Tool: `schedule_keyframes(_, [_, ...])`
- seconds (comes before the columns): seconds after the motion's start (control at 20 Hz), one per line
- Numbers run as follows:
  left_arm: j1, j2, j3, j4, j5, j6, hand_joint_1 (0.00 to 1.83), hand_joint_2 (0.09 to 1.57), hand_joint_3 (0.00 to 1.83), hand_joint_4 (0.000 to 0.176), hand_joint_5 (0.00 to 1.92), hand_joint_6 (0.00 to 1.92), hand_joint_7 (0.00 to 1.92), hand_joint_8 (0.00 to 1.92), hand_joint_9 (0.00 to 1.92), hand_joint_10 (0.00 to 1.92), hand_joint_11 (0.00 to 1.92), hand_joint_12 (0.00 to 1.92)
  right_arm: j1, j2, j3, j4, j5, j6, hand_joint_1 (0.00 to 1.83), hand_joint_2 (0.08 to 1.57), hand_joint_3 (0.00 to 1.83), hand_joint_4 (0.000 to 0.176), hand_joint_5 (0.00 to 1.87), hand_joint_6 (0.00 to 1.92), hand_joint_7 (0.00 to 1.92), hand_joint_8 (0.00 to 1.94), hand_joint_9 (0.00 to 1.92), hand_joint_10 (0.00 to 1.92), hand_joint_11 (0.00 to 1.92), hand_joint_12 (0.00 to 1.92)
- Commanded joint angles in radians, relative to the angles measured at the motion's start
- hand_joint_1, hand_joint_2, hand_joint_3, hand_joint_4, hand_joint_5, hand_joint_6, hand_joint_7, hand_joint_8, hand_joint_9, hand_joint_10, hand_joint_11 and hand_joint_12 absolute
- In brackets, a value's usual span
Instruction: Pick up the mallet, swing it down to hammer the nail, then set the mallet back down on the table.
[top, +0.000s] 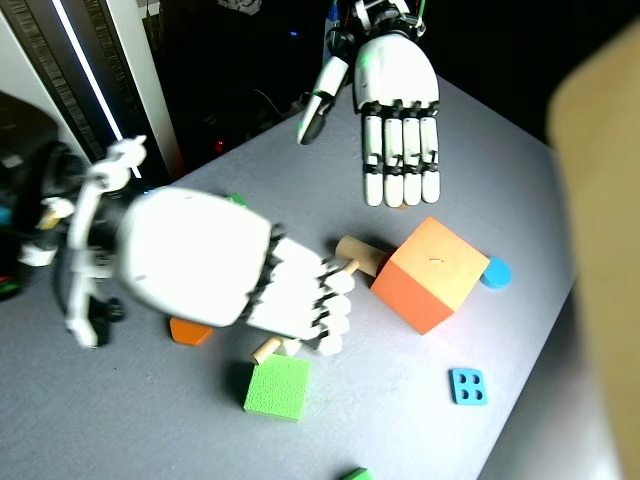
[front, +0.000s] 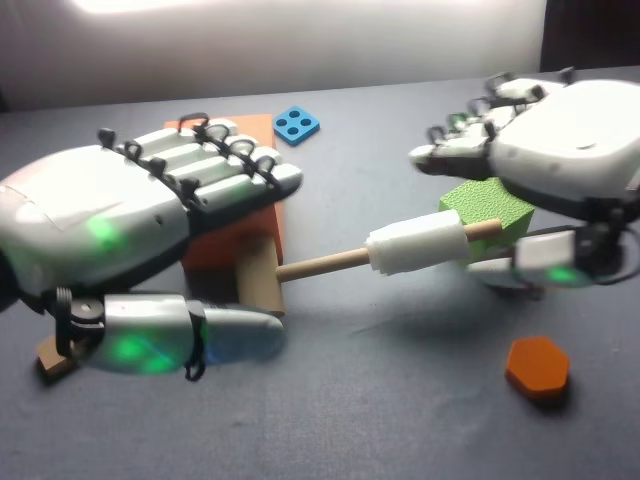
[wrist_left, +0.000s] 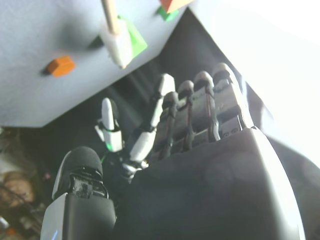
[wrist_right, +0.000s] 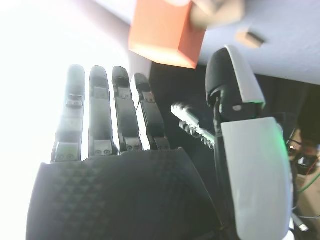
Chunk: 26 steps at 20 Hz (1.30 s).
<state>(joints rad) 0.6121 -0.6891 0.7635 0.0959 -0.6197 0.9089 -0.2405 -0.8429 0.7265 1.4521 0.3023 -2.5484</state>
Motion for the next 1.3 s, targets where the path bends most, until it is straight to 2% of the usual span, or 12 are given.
schedule_keyframes(0.0, [-0.004, 0.003, -0.002, -0.011, -0.114, 0.002, 0.00, 1.19, 0.00, 0.000, 0.13, 0.00, 0.17, 0.01, 0.14, 0.01, 0.06, 0.04, -0.003, 0.020, -0.016, -0.024, 0.046, -0.012, 0.71, 1.12, 0.00, 0.000, 0.38, 0.01, 0.45, 0.11, 0.36, 0.29, 0.00, 1.12])
schedule_keyframes(0.15, [-0.003, -0.006, -0.007, -0.011, -0.126, 0.006, 0.00, 1.18, 0.00, 0.000, 0.27, 0.00, 0.32, 0.01, 0.28, 0.01, 0.12, 0.11, -0.010, 0.061, -0.036, -0.023, 0.040, -0.009, 0.71, 1.11, 0.00, 0.000, 0.50, 0.06, 0.23, 1.16, 0.17, 1.37, 0.00, 1.62])
schedule_keyframes(0.3, [-0.003, -0.015, -0.014, -0.011, -0.129, 0.013, 0.00, 1.18, 0.01, 0.000, 0.54, 0.04, 0.61, 0.06, 0.53, 0.06, 0.17, 0.48, -0.001, 0.055, -0.024, -0.024, 0.040, -0.019, 0.74, 1.12, 0.00, 0.000, 0.13, 1.34, 0.08, 1.86, 0.14, 1.89, 0.13, 1.92])
schedule_keyframes(0.35, [-0.002, -0.017, -0.017, -0.011, -0.130, 0.018, 0.00, 1.17, 0.00, 0.000, 0.59, 0.10, 0.67, 0.18, 0.58, 0.17, 0.10, 0.95, 0.000, 0.052, -0.020, -0.024, 0.038, -0.019, 0.72, 1.12, 0.00, 0.000, 0.11, 1.56, 0.11, 1.92, 0.19, 1.92, 0.19, 1.92])
schedule_keyframes(0.4, [-0.001, -0.019, -0.017, -0.011, -0.131, 0.020, 0.00, 1.19, 0.00, 0.000, 0.29, 1.18, 0.34, 1.26, 0.33, 1.33, 0.10, 1.64, 0.001, 0.051, -0.019, -0.024, 0.036, -0.019, 0.74, 1.12, 0.00, 0.000, 0.12, 1.73, 0.14, 1.94, 0.26, 1.92, 0.30, 1.92])
schedule_keyframes(0.5, [0.001, -0.027, -0.017, -0.011, -0.136, 0.024, 0.03, 1.21, 0.00, 0.000, 0.12, 1.88, 0.13, 1.89, 0.22, 1.90, 0.23, 1.91, 0.005, 0.050, -0.018, -0.038, 0.030, -0.011, 0.82, 1.07, 0.00, 0.000, 0.14, 1.91, 0.11, 1.94, 0.33, 1.92, 0.55, 1.92])
schedule_keyframes(0.65, [0.002, -0.040, -0.020, -0.011, -0.136, 0.023, 0.00, 1.22, 0.00, 0.000, 0.51, 1.71, 0.58, 1.75, 0.47, 1.92, 0.34, 1.92, 0.000, 0.051, -0.018, -0.133, 0.031, 0.053, 0.74, 1.05, 0.00, 0.000, 0.40, 1.92, 0.39, 1.94, 0.55, 1.92, 0.81, 1.92])
schedule_keyframes(0.8, [-0.006, -0.054, -0.015, -0.011, -0.136, 0.023, 0.09, 1.20, 0.00, 0.000, 1.20, 1.39, 1.39, 1.72, 1.42, 1.86, 1.35, 1.92, -0.005, 0.049, -0.012, -0.139, 0.031, 0.062, 0.45, 1.12, 0.00, 0.000, 1.37, 1.92, 1.47, 1.94, 1.58, 1.92, 1.74, 1.92])
schedule_keyframes(0.95, [-0.004, -0.057, -0.017, -0.011, -0.143, 0.023, 0.03, 1.14, 0.00, 0.000, 1.23, 1.23, 1.44, 1.36, 1.41, 1.59, 1.28, 1.89, 0.000, 0.048, -0.007, -0.179, 0.019, 0.096, 0.32, 1.15, 0.00, 0.140, 1.59, 1.92, 1.70, 1.94, 1.77, 1.92, 1.84, 1.92])
schedule_keyframes(1.0, [-0.001, -0.057, -0.018, -0.011, -0.149, 0.022, 0.03, 1.14, 0.00, 0.033, 1.29, 1.41, 1.50, 1.30, 1.46, 1.48, 1.28, 1.81, 0.000, 0.053, -0.005, -0.301, 0.008, 0.210, 0.32, 1.15, 0.01, 0.136, 1.62, 1.92, 1.74, 1.94, 1.80, 1.92, 1.88, 1.92])
schedule_keyframes(1.05, [0.000, -0.057, -0.018, -0.011, -0.150, 0.021, 0.06, 1.17, 0.00, 0.147, 1.32, 1.38, 1.53, 1.19, 1.50, 1.35, 1.29, 1.69, -0.003, 0.059, -0.005, -0.400, 0.003, 0.301, 0.30, 1.20, 0.02, 0.124, 1.66, 1.92, 1.78, 1.94, 1.84, 1.92, 1.91, 1.92])
schedule_keyframes(1.25, [0.003, -0.057, -0.017, -0.011, -0.150, 0.022, 0.96, 1.42, 0.01, 0.176, 1.29, 1.85, 1.51, 1.88, 1.54, 1.91, 1.49, 1.92, -0.019, 0.096, 0.024, -1.262, 0.004, 1.125, 0.96, 1.49, 0.03, 0.170, 1.71, 1.92, 1.81, 1.94, 1.90, 1.92, 1.92, 1.92])
